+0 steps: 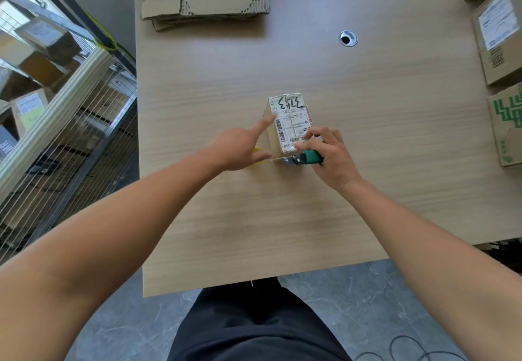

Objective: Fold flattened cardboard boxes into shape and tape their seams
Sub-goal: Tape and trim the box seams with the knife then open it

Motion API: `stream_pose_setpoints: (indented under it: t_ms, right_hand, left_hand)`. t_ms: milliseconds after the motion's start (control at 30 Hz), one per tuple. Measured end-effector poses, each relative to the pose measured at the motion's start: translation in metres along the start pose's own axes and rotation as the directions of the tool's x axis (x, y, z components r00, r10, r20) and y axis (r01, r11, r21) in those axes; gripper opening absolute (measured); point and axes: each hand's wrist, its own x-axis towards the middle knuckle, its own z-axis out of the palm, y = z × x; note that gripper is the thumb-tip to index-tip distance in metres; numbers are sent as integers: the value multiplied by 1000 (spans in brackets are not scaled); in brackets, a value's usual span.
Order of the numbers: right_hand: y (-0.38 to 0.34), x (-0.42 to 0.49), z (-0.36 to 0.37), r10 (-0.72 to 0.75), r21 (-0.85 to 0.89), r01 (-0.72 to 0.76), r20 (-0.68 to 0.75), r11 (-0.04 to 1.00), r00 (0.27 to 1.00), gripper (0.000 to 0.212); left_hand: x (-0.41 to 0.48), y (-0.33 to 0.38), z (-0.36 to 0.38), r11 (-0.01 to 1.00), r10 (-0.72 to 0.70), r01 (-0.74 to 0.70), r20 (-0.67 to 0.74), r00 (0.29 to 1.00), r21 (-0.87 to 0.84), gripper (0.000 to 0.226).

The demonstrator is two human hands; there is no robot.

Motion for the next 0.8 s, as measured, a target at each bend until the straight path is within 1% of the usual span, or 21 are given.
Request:
stream_pose_setpoints:
  t_ms: [100,133,200,300,367,400,467,533,600,800]
  right_hand:
    - [1,1,-1,21,-8,-21,25,1000,999,38]
    - [2,1,-2,26,-9,-25,33,1000,999,39]
    - [2,2,-4,42,-4,-42,40,999,998,39]
    - [1,2,-6,83,2,-83,42,997,996,38]
    - [-1,4,-7,98,-3,-98,61,995,993,37]
    - [-2,5,-8,101,-8,-101,71,995,992,36]
    - [-3,8,-9,104,-19,-103,89,995,991,33]
    - [-4,8,-11,97,-43,-93,93,995,991,29]
    - [-4,7,-12,103,-66,-97,98,993,990,27]
    - [-5,8,-13,110,-50,-105,116,993,987,26]
  left_hand:
    - [4,0,-1,997,55,-59,80,995,44,65]
    - [5,-1,-2,997,65,-69,88,994,43,63]
    - [6,0,-2,996,72,-74,57,996,45,61]
    - [2,3,-4,997,61,-59,-38,997,55,58]
    - [-5,5,-6,1000,30,-29,-68,997,13,52]
    - [-8,6,-6,1000,4,-6,-61,998,-20,44]
    - [-12,9,-3,994,-42,41,-10,999,-101,28]
    - [-11,11,-2,979,-65,72,43,997,-189,20]
    - [-10,11,-4,970,-75,87,63,995,-227,16]
    - [-7,11,-6,995,-61,62,15,998,-83,22]
